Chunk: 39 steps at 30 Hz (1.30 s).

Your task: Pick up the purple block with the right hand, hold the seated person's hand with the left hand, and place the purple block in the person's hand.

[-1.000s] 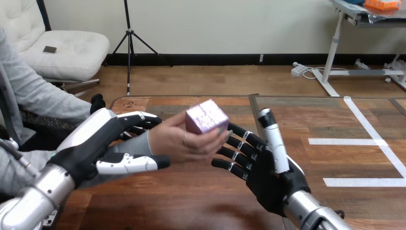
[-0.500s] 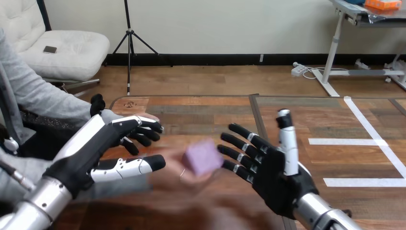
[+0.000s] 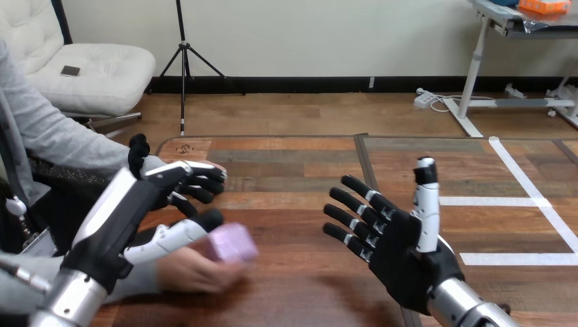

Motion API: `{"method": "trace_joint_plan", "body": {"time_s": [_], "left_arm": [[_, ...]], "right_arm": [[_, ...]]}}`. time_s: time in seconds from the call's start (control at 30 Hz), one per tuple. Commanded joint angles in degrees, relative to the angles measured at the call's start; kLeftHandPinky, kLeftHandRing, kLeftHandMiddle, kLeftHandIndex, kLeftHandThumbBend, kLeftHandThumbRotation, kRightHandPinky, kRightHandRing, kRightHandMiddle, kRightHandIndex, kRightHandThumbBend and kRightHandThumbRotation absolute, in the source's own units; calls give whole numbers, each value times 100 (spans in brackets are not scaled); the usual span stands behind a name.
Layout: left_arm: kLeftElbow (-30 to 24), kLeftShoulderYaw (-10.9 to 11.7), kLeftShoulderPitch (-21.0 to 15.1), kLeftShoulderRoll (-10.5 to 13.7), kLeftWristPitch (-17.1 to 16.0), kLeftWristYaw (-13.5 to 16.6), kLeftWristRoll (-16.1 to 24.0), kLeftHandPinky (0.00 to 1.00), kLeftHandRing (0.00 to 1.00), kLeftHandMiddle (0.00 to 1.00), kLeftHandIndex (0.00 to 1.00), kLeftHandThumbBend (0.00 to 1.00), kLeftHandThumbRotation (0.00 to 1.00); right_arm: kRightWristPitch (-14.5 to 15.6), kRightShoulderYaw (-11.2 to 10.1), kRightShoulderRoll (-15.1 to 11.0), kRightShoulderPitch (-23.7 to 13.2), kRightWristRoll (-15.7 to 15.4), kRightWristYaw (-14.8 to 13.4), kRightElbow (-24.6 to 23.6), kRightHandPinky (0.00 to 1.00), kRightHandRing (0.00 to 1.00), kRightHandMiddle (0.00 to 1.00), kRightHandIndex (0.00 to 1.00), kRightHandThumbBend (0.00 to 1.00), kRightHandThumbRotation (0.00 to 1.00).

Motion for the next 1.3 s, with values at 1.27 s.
{"method": "trace_joint_plan", "body": {"time_s": [1.27], "left_arm": [[-578,-66,1209,-1393,-832,-54,-1166,71,75,75,73,65,100]], "right_arm": [[-2246,-32,229,1084,-194,287,-492,89,89,90,89,97,99]]}}
